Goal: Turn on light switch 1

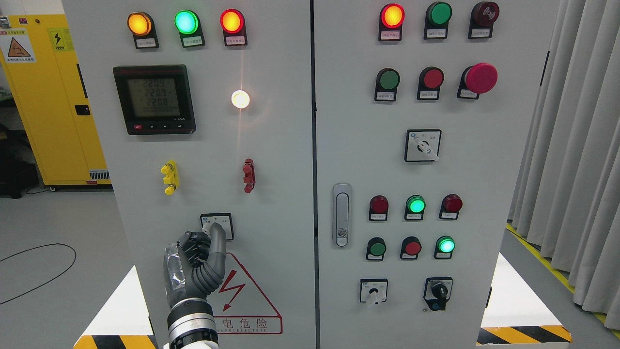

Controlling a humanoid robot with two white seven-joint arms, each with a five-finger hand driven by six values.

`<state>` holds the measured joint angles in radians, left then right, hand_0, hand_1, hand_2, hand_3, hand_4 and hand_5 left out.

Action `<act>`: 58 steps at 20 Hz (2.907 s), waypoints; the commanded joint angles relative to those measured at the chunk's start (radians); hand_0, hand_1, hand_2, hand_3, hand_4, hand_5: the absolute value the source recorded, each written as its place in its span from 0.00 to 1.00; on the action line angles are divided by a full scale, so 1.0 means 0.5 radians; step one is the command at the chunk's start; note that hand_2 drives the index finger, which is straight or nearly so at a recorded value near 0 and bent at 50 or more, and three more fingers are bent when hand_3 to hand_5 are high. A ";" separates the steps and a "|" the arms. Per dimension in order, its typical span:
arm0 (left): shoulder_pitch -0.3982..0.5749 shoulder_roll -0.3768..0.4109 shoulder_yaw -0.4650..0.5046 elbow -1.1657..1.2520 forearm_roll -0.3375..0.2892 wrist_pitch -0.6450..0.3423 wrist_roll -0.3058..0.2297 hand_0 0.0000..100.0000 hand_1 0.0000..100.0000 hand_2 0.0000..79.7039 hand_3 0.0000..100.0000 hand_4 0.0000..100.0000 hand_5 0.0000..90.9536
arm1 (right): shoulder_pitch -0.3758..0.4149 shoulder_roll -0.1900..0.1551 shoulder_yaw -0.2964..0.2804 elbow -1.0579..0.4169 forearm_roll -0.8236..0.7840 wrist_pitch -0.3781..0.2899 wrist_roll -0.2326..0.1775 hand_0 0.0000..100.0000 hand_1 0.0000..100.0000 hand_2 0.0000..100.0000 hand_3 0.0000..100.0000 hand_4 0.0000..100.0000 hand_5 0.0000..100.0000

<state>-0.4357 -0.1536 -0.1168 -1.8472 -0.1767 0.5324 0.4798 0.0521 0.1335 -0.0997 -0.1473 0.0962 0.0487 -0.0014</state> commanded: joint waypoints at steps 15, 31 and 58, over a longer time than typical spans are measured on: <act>0.000 0.000 0.001 0.016 0.001 0.009 0.001 0.37 0.48 0.80 0.93 0.92 0.92 | 0.000 0.000 0.000 0.000 0.001 0.001 0.000 0.00 0.50 0.04 0.00 0.00 0.00; 0.025 0.003 0.001 0.004 0.001 -0.006 0.004 0.23 0.46 0.81 0.93 0.92 0.92 | 0.000 0.000 0.000 0.000 0.001 0.001 0.000 0.00 0.50 0.04 0.00 0.00 0.00; 0.981 0.120 0.157 -0.137 -0.015 -1.110 -0.125 0.18 0.30 0.84 0.95 0.92 0.91 | 0.000 0.000 0.000 0.000 0.001 0.001 0.000 0.00 0.50 0.04 0.00 0.00 0.00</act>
<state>-0.1092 -0.1236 -0.1058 -1.8998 -0.1823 0.0529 0.4527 0.0522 0.1335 -0.0997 -0.1473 0.0964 0.0487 -0.0016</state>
